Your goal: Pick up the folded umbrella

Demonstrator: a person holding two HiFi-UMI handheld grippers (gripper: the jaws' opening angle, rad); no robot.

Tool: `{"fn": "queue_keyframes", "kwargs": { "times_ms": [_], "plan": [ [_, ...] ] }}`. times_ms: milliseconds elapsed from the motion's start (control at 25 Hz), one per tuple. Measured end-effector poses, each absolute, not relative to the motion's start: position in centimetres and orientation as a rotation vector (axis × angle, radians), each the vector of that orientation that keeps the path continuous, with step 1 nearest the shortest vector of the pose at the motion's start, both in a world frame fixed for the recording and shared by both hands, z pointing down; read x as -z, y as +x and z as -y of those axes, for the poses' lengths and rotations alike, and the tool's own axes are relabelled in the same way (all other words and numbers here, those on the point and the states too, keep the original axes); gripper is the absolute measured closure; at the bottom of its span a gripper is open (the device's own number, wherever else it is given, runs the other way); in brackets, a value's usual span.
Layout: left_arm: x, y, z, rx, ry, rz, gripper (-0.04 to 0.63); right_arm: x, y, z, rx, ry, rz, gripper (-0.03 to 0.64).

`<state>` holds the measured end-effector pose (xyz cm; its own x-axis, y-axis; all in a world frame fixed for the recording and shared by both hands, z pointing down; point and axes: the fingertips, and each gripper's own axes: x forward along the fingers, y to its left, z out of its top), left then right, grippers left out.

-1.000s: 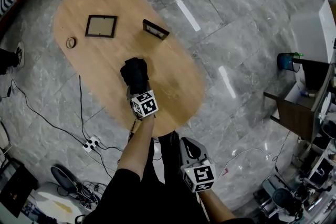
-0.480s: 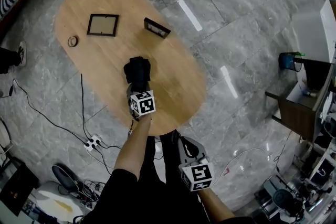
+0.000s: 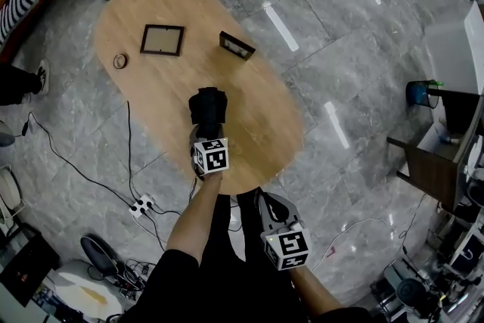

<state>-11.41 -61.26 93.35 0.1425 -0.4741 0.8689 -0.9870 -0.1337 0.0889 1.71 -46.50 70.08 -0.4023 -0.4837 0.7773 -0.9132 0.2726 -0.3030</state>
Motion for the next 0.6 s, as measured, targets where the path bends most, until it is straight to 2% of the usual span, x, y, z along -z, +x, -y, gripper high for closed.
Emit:
{"fn": "queue_keyframes", "kwargs": {
  "times_ms": [600],
  "plan": [
    [-78.9, -13.2, 60.9, -0.852, 1.880, 1.439, 0.371, -63.0, 0.1, 49.3, -0.950, 1.262, 2.153, 0.606]
  ]
}}
